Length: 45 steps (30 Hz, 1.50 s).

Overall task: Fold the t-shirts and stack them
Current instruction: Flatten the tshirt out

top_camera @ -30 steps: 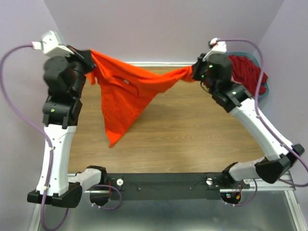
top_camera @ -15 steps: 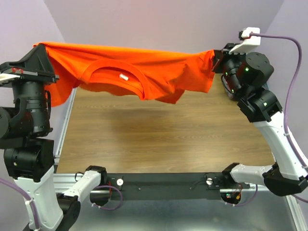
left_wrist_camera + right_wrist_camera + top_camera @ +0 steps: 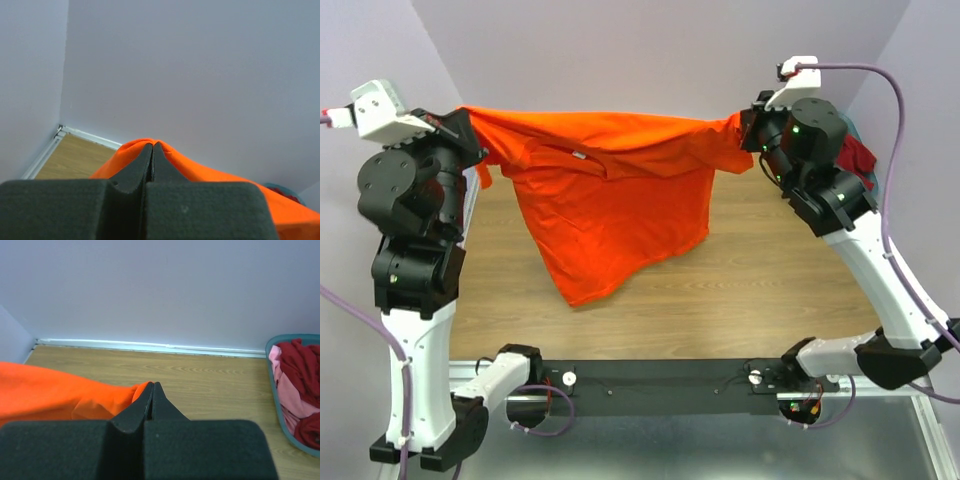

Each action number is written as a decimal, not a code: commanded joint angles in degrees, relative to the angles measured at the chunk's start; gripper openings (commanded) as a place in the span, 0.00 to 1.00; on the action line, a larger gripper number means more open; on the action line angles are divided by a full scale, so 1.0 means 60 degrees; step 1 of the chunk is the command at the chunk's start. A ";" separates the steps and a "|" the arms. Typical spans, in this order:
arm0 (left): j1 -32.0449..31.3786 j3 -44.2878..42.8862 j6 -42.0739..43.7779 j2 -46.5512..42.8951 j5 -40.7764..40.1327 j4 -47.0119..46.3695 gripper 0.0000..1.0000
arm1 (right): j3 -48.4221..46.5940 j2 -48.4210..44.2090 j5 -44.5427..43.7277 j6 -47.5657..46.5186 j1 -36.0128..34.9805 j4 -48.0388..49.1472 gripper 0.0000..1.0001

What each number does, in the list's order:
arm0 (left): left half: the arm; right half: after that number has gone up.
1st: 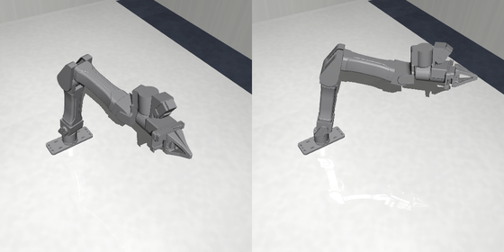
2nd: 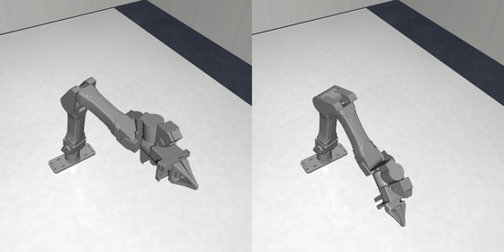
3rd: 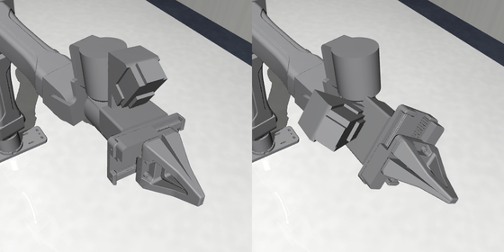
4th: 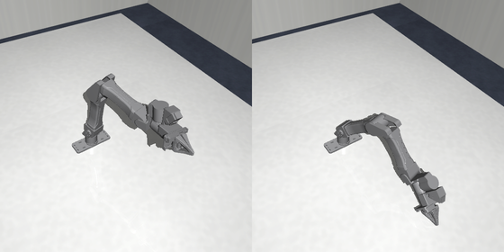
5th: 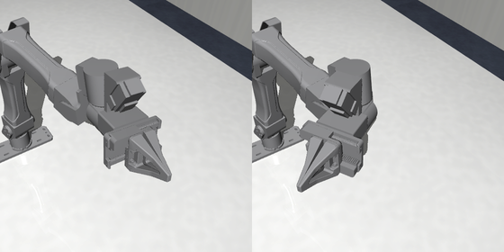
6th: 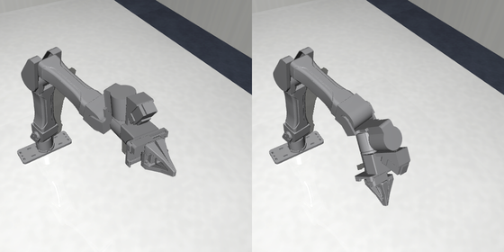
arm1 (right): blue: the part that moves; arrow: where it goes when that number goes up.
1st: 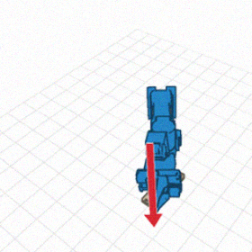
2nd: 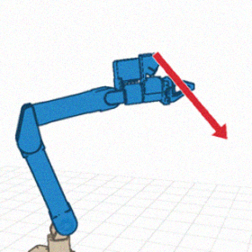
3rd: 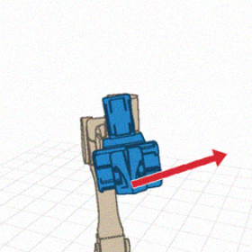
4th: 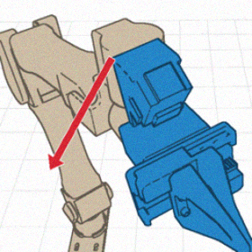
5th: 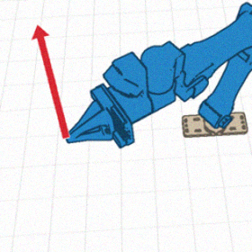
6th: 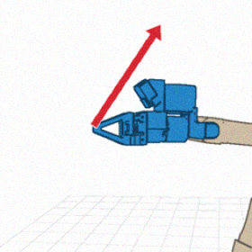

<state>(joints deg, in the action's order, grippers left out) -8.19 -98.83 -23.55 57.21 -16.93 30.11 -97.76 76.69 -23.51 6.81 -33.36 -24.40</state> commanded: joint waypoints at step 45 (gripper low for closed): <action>0.1540 0.9229 -0.4130 -0.5548 0.3625 0.0632 0.00 | 0.6034 -0.1632 0.4283 0.0256 0.0126 0.0612 0.01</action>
<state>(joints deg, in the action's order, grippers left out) 0.80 -56.90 -40.56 29.89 -1.96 22.70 -70.61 71.81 -5.13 3.33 -32.77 -16.97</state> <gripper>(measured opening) 0.007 0.006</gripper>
